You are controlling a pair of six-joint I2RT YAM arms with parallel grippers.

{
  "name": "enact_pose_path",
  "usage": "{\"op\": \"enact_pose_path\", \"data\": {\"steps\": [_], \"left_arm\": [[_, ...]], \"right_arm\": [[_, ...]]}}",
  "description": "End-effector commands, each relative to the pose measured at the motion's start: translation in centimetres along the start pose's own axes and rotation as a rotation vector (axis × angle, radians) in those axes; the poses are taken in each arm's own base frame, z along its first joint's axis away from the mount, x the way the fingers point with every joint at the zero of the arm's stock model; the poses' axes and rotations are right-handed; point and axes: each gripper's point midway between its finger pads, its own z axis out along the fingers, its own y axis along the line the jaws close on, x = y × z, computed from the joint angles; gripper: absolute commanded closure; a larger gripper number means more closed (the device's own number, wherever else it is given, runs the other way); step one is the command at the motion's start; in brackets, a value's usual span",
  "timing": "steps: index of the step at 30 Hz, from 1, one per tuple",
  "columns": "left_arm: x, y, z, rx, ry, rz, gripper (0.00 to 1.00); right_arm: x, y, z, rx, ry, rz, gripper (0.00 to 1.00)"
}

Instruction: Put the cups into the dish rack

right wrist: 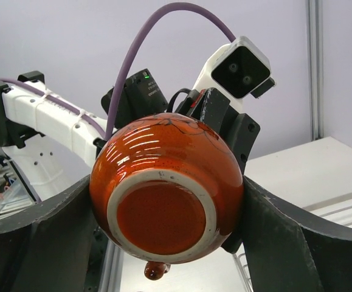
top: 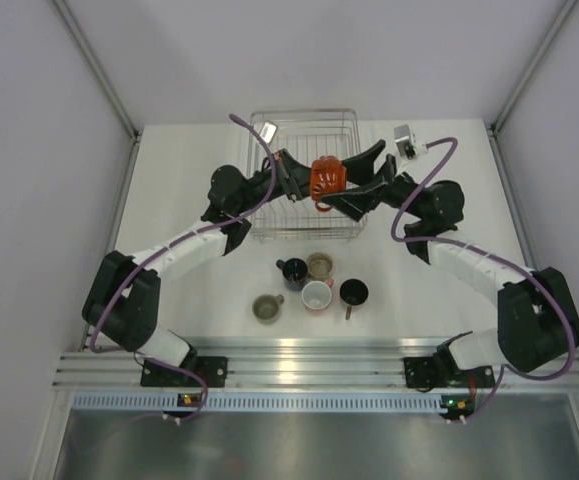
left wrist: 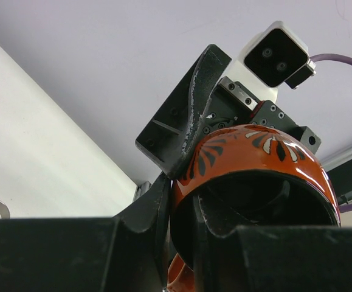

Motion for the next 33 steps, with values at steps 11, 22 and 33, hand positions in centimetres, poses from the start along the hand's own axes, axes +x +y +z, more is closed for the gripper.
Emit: {"op": "enact_pose_path", "data": {"steps": [11, 22, 33], "left_arm": [[-0.2, -1.7, 0.2, 0.089, -0.024, 0.063, 1.00], [0.0, -0.9, 0.1, 0.075, -0.024, 0.040, 0.55], [0.0, 0.5, -1.4, 0.044, -0.038, 0.025, 0.52]], "right_arm": [[-1.7, -0.1, 0.8, 0.011, -0.105, -0.070, 1.00], [-1.2, -1.8, 0.7, 0.055, -0.108, -0.053, 1.00], [-0.8, -3.1, 0.2, 0.090, -0.113, -0.046, 1.00]]}}
